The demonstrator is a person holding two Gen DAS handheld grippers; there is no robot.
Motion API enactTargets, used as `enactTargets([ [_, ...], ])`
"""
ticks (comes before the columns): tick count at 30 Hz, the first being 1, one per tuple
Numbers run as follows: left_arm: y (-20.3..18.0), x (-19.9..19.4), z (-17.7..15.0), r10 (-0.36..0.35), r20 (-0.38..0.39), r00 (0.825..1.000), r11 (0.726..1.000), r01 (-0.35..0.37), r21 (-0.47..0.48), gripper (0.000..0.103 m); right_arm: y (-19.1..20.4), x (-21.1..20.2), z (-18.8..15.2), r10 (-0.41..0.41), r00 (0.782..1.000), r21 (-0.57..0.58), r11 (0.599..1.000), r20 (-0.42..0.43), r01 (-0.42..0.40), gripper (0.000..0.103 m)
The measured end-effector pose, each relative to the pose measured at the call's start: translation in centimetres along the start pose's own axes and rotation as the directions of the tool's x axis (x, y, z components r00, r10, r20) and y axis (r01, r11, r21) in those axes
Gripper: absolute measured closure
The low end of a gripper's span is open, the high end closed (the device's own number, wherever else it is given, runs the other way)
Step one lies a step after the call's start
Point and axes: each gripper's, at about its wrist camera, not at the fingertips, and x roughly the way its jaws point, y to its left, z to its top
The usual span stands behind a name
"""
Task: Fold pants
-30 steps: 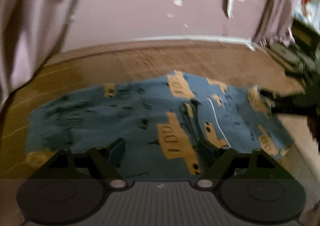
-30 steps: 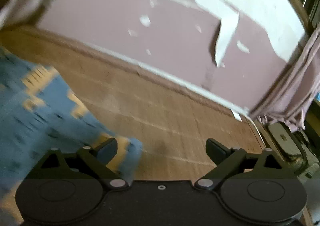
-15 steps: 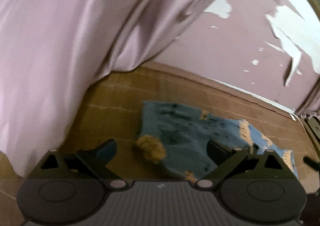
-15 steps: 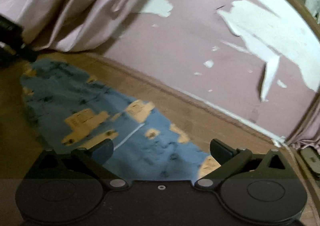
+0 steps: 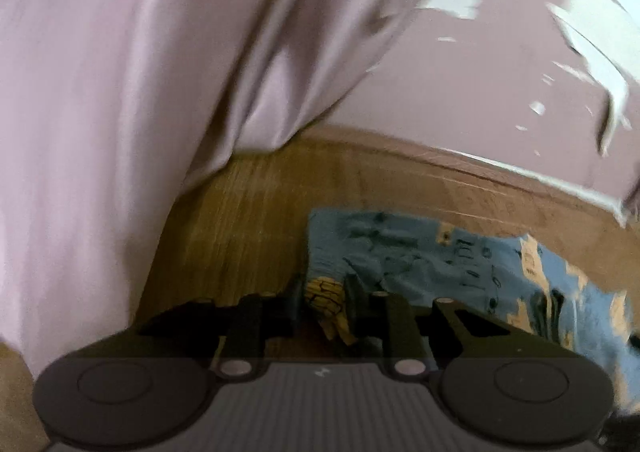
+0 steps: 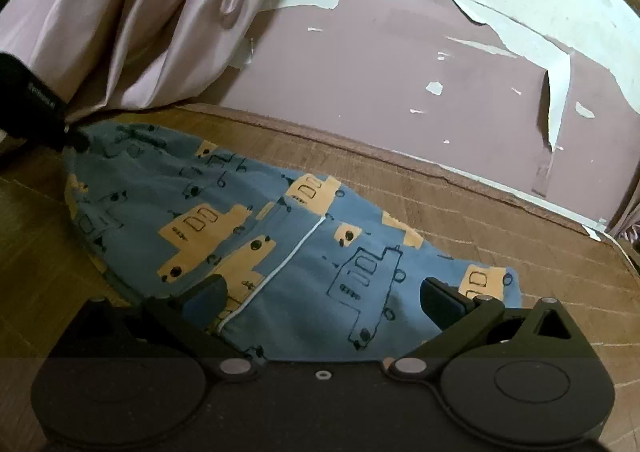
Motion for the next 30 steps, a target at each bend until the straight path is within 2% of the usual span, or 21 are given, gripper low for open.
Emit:
enactTargets([
  [2, -2.4, -0.9, -0.5, 0.005, 0.064, 0.998, 0.985, -0.015, 0.169, 0.079, -0.2, 0.0, -0.1, 0.004, 1.000, 0.010, 1.000, -0.002, -0.004, 0.001],
  [5, -5.5, -0.8, -1.5, 0.004, 0.086, 0.996, 0.926, -0.036, 0.377, 0.077, -0.4, 0.1, -0.2, 0.011, 1.000, 0.022, 1.000, -0.003, -0.011, 0.001],
  [7, -6.3, 0.1, -2.1, 0.034, 0.066, 0.997, 0.907, -0.059, 0.417, 0.069, -0.5, 0.1, -0.3, 0.015, 1.000, 0.031, 0.999, -0.006, -0.015, 0.001],
  [9, -6.4, 1.0, -2.5, 0.065, 0.048, 0.997, 0.906, -0.079, 0.416, 0.065, -0.5, 0.1, -0.3, 0.016, 1.000, 0.030, 0.999, -0.006, -0.015, 0.001],
  [11, -5.8, 1.3, -2.7, 0.095, 0.040, 0.995, 0.908, -0.103, 0.407, 0.050, -0.5, 0.2, -0.3, 0.016, 1.000, 0.032, 0.999, -0.007, -0.016, 0.001],
  [14, -4.2, 1.9, -2.5, 0.114, 0.011, 0.993, 0.929, -0.110, 0.354, 0.039, -0.5, 0.2, -0.3, 0.017, 1.000, 0.034, 0.999, -0.008, -0.017, 0.001],
  [17, -1.9, 2.7, -1.7, 0.058, -0.065, 0.996, 0.978, -0.043, 0.202, 0.036, -0.5, 0.2, -0.3, 0.017, 1.000, 0.034, 0.999, -0.008, -0.017, 0.001],
  [19, -0.5, 3.0, -1.3, 0.015, -0.101, 0.995, 0.996, -0.006, 0.094, 0.036, -0.5, 0.2, -0.3, 0.019, 1.000, 0.036, 0.999, -0.009, -0.019, 0.001],
  [25, 1.0, 2.9, -0.7, -0.064, -0.139, 0.988, 0.997, 0.058, -0.050, 0.036, -0.6, 0.3, -0.3, 0.021, 1.000, 0.037, 0.999, -0.011, -0.020, 0.001],
  [30, 3.4, 2.8, -0.3, -0.156, -0.141, 0.978, 0.966, 0.121, -0.230, 0.039, -0.7, 0.3, -0.3, 0.028, 0.999, 0.047, 0.999, -0.015, -0.027, 0.001],
])
